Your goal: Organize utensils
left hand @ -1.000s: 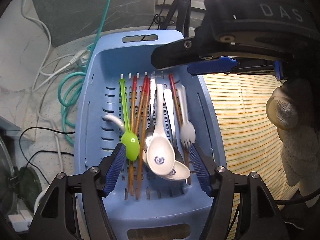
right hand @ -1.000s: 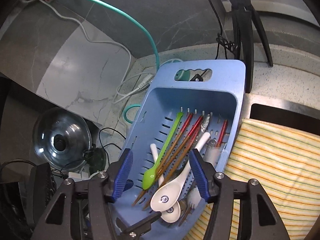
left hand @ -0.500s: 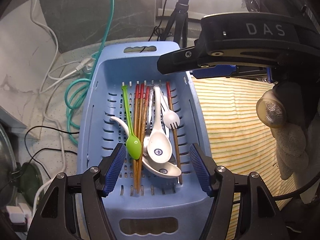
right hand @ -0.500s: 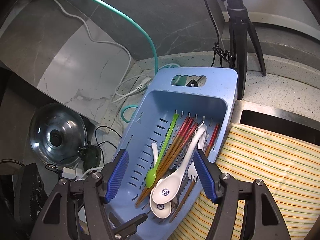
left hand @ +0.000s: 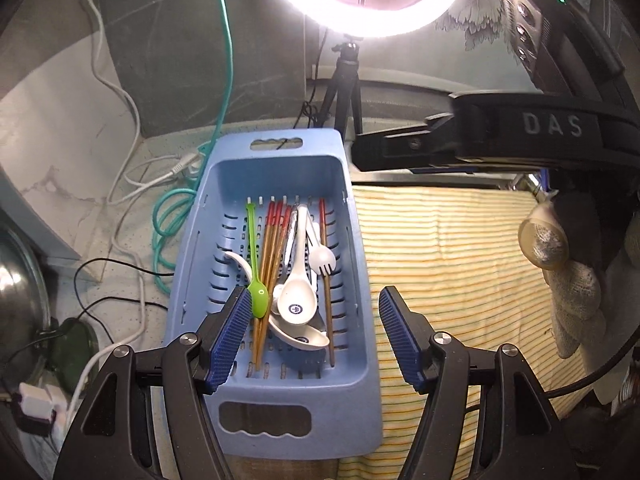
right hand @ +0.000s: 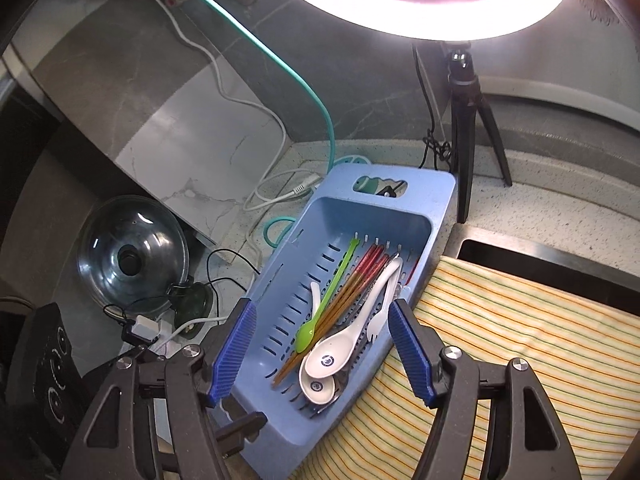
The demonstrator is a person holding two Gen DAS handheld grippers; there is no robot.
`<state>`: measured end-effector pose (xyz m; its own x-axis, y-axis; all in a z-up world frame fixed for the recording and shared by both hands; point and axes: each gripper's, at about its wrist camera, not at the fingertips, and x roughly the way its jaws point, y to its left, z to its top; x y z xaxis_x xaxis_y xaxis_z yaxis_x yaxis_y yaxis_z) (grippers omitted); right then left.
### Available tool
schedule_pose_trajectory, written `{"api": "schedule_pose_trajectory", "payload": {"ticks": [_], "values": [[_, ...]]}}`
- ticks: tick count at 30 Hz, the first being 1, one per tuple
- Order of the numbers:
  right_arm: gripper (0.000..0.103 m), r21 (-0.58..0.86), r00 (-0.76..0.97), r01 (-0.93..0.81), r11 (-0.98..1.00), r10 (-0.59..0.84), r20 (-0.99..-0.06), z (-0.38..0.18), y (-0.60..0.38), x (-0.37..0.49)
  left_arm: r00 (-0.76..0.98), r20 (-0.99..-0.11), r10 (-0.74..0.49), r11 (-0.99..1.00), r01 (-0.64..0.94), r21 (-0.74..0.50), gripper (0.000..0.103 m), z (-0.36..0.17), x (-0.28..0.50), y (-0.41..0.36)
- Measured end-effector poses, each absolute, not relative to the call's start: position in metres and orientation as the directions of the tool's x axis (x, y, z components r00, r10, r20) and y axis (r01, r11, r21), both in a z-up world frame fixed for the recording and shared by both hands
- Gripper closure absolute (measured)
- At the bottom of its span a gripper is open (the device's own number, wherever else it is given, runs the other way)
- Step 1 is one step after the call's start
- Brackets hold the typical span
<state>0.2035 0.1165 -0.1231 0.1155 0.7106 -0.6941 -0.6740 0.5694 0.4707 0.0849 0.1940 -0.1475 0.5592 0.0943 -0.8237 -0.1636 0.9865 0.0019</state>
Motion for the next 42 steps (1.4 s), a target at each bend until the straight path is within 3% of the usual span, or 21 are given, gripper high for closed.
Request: {"api": "schedule_pose_trajectory", "payload": {"ticks": [7,11,20,42], "values": [[0.03,0.401,0.199,-0.726,0.559,0.728,-0.656,-0.099,0.077,0.185,0.597,-0.787,0.152,0.972,-0.235,0.009,0.029,-0.128,0.064,0.18],[0.022,0.36,0.249,-0.744,0.563,0.733,-0.633,-0.086,0.056,0.172,0.625,-0.759,0.184,0.962,-0.272,0.01,0.025,-0.114,0.051,0.172],[0.017,0.271,0.342,-0.769,0.579,0.731,-0.591,-0.063,0.022,0.139,0.654,-0.715,0.248,0.93,-0.367,-0.013,0.024,-0.094,0.025,0.169],[0.016,0.224,0.397,-0.772,0.596,0.726,-0.562,-0.048,-0.006,0.121,0.654,-0.698,0.291,0.913,-0.408,-0.002,0.023,-0.081,0.011,0.157]]}}
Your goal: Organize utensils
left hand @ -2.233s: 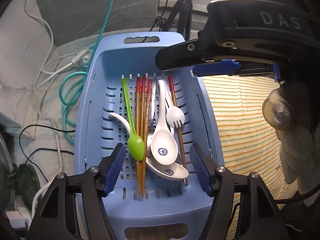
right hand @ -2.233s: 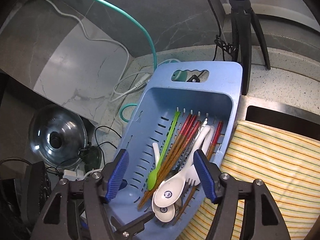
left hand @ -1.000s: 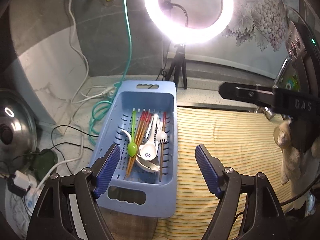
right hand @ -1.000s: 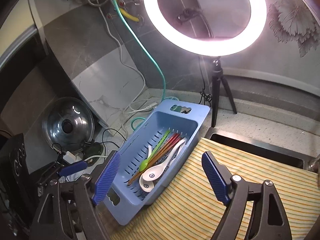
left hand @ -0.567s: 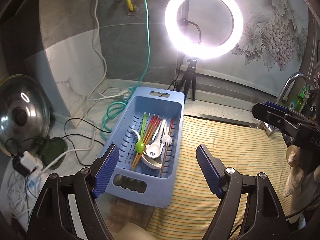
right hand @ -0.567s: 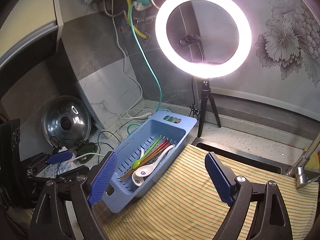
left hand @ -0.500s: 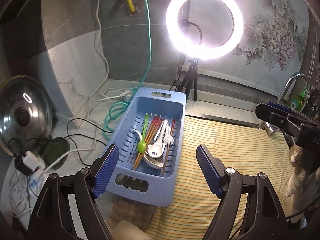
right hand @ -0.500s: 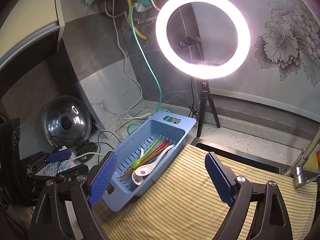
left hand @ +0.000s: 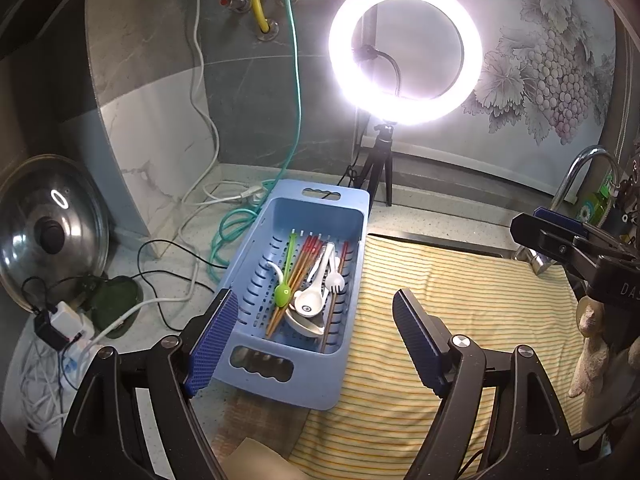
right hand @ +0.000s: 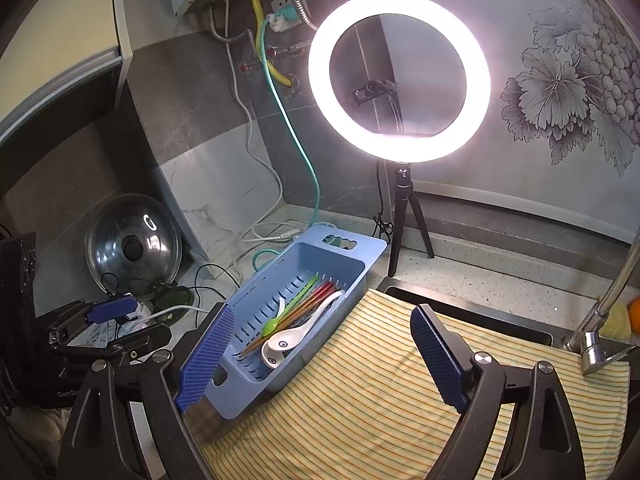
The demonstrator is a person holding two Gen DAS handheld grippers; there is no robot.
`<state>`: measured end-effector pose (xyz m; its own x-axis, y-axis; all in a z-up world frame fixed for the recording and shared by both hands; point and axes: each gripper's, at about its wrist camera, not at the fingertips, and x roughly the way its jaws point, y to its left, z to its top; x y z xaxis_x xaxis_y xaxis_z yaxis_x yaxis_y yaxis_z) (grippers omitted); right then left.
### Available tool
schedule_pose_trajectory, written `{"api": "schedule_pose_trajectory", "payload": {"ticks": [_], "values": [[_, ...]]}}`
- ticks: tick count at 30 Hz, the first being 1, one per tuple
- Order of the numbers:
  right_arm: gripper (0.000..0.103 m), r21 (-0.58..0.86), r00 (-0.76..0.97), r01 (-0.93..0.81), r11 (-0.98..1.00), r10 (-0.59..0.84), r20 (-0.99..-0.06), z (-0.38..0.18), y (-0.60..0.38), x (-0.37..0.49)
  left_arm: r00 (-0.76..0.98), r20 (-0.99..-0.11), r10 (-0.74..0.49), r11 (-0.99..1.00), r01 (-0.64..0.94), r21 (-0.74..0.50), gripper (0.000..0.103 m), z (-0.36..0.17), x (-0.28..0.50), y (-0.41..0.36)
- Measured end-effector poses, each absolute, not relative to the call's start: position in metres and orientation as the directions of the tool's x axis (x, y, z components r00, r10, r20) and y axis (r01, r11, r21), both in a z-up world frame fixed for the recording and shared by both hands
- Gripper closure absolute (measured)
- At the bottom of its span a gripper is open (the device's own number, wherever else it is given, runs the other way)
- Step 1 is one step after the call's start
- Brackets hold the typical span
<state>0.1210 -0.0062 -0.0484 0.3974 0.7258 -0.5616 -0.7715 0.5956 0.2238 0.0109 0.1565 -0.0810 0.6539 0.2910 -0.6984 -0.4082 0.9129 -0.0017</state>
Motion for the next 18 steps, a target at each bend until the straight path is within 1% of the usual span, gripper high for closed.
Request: {"api": "schedule_pose_trajectory", "payload": {"ticks": [18], "values": [[0.015,0.242,0.398,-0.756,0.608,0.721,-0.567,-0.0529,-0.0084,0.1252,0.653,-0.705,0.279,0.919,-0.395,-0.003,0.023,-0.0808,0.0145,0.1573]]}}
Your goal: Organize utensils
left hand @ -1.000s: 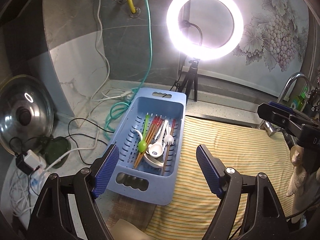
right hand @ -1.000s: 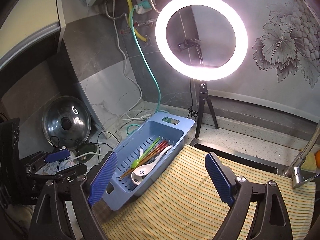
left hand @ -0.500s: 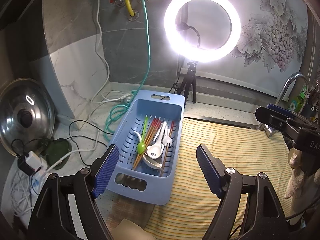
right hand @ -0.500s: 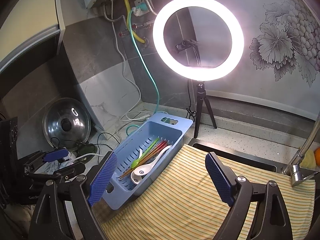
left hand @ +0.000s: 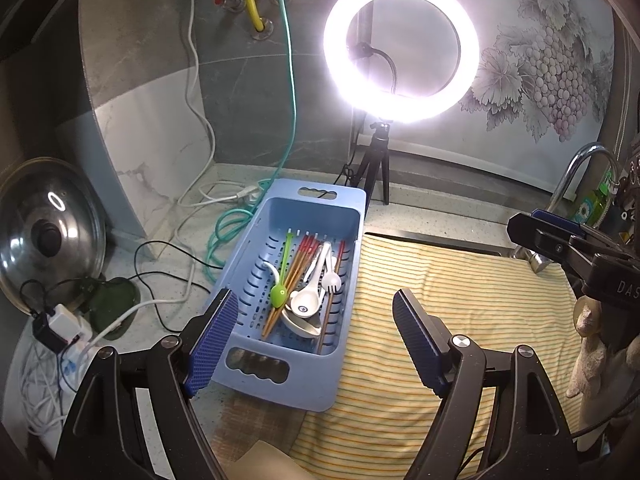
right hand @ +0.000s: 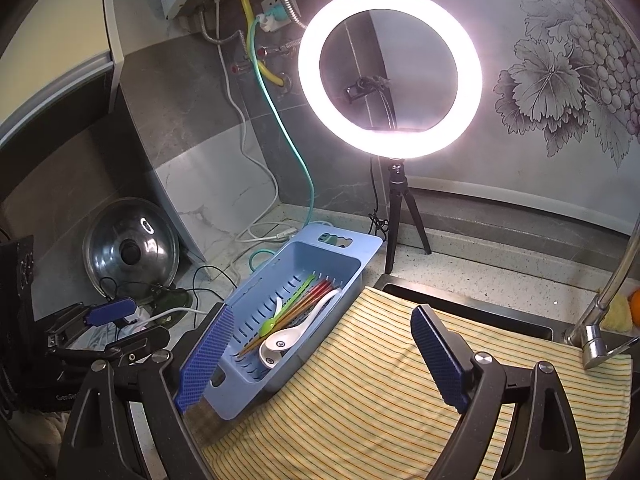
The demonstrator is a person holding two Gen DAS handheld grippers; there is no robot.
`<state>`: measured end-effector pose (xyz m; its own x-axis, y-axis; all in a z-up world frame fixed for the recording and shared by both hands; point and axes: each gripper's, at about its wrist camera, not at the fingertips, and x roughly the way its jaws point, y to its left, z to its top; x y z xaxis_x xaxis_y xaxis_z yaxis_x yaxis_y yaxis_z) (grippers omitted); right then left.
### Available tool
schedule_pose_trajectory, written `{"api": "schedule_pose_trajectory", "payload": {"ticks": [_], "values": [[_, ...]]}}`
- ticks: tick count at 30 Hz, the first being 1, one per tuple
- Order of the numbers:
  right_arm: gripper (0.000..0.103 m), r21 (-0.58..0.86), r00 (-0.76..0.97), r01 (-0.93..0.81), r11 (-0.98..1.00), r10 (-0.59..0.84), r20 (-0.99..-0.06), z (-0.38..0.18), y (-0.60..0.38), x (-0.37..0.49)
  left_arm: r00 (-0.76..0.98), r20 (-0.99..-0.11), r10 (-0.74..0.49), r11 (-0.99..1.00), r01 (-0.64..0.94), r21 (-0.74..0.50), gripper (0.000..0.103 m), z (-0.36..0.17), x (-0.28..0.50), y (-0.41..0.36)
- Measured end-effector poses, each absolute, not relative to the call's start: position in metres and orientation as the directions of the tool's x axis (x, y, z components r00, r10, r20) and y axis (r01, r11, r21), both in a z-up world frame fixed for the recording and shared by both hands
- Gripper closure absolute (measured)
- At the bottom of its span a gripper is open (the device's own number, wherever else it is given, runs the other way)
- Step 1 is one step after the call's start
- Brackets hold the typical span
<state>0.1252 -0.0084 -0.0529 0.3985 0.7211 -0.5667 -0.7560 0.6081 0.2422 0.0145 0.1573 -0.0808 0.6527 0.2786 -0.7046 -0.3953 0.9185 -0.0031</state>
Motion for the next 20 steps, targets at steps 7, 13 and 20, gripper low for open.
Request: {"api": "schedule_pose_trajectory", "payload": {"ticks": [7,13,20], "values": [[0.015,0.242,0.395,-0.757,0.607,0.72,-0.571,-0.0544,-0.0069,0.1259,0.646,-0.71,0.28,0.917,-0.399,-0.001,0.023,-0.0836,0.016,0.1621],[0.015,0.251,0.389,-0.751,0.611,0.716,-0.58,-0.0575,-0.0072,0.1271,0.658,-0.697,0.286,0.921,-0.391,0.009,0.023,-0.0818,0.0149,0.1608],[0.015,0.261,0.386,-0.745,0.614,0.716,-0.582,-0.0594,-0.0092,0.1279,0.647,-0.708,0.283,0.922,-0.387,0.014,0.023,-0.0838,0.017,0.1605]]}}
